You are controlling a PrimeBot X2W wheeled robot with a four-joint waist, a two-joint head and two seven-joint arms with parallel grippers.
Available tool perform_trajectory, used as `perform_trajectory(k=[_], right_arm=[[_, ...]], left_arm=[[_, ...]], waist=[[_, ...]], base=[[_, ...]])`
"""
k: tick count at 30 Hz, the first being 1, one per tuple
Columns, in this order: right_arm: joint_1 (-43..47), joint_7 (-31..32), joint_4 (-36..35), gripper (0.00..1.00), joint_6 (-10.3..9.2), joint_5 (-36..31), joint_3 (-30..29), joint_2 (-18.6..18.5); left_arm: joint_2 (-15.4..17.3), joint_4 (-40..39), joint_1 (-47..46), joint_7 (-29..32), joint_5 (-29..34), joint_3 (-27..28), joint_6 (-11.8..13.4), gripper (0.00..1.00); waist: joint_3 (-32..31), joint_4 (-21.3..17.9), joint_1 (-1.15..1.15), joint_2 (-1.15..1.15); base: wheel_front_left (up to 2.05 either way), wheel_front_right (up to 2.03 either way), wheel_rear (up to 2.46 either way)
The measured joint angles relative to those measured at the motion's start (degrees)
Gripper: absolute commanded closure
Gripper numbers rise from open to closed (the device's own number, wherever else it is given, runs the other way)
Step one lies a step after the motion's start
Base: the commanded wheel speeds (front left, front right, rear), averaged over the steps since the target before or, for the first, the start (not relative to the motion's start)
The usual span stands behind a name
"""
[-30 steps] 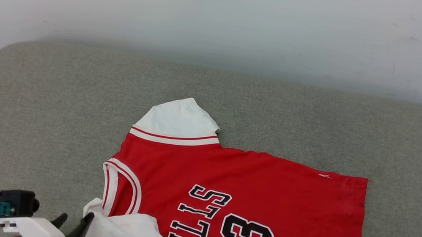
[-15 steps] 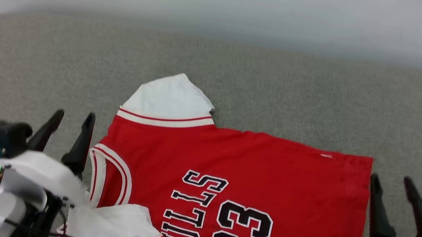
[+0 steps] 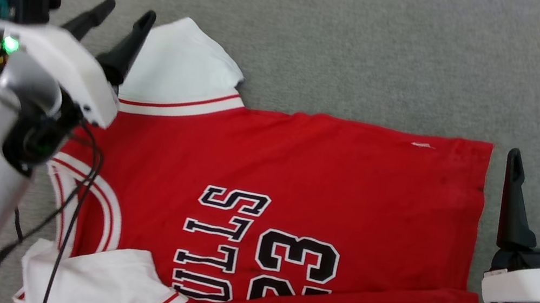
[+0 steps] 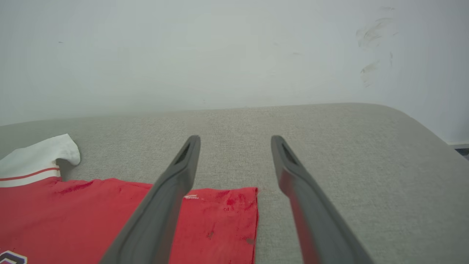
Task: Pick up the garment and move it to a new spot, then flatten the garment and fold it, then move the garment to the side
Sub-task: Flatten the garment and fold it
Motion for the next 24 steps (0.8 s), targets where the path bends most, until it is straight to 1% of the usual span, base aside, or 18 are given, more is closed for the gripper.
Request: perform_trajectory(k=[4, 9, 12, 15, 18, 19, 20, 21, 22, 24], right_arm=[[-1.0, -0.6, 0.2, 0.00, 0.00, 0.0, 0.3, 0.4], [-1.6, -1.9, 1.3, 0.00, 0.00, 0.8, 1.0, 0.6], [-1.7, -2.6, 2.4, 0.00, 0.00, 1.6, 1.3, 0.7], [-1.8, -3.4, 3.4, 0.00, 0.00, 3.2, 1.5, 0.7], [-1.8, -3.9, 4.4, 0.00, 0.00, 4.2, 1.6, 0.8], [-1.8, -4.0, 4.7, 0.00, 0.00, 4.4, 1.6, 0.8], [-1.9, -4.0, 4.9, 0.00, 0.00, 4.7, 1.6, 0.8], [-1.9, -4.0, 5.2, 0.00, 0.00, 4.8, 1.5, 0.8], [-1.9, -3.9, 5.5, 0.00, 0.00, 5.1, 1.6, 0.8], [-2.4, -3.8, 5.9, 0.00, 0.00, 5.3, 1.5, 0.8]], left_arm=[[1.6, 5.4, -7.9, 11.8, -2.8, -2.5, -2.3, 0.00], [3.6, 11.5, -14.3, 25.8, -6.0, -5.0, -3.1, 0.00], [4.3, 14.4, -16.4, 31.5, -7.5, -5.9, -3.1, 0.00], [5.1, 16.9, -18.2, 36.0, -7.9, -6.6, -3.1, 0.00], [5.1, 19.3, -19.9, 40.8, -8.8, -7.3, -2.7, 0.00], [5.0, 19.8, -20.4, 42.3, -9.2, -7.6, -2.4, 0.22], [5.0, 20.2, -20.7, 43.2, -9.3, -7.6, -2.2, 0.39], [5.1, 20.6, -20.7, 43.5, -9.7, -7.6, -2.0, 0.94], [5.1, 21.0, -20.8, 43.6, -9.8, -7.6, -2.0, 1.00], [5.1, 21.4, -20.8, 43.6, -9.4, -8.0, -2.1, 1.00]], waist=[[2.6, -2.3, 0.00, 0.00], [4.8, -5.3, 0.00, 0.00], [5.9, -6.9, 0.00, 0.00], [7.0, -8.0, -0.01, 0.00], [7.8, -8.9, -0.02, 0.00], [8.0, -9.2, -0.03, 0.00], [8.1, -9.4, -0.03, 0.00], [8.3, -9.6, -0.04, 0.00], [8.3, -9.7, -0.03, 0.00], [8.3, -9.7, -0.03, 0.00]], base=[[0.00, 0.00, 0.00], [0.00, 0.00, 0.00], [0.00, 0.00, 0.00], [0.00, 0.00, 0.00], [0.00, 0.00, 0.00], [0.00, 0.00, 0.00], [0.00, 0.00, 0.00], [0.00, 0.00, 0.00], [0.00, 0.00, 0.00], [0.00, 0.00, 0.00]])
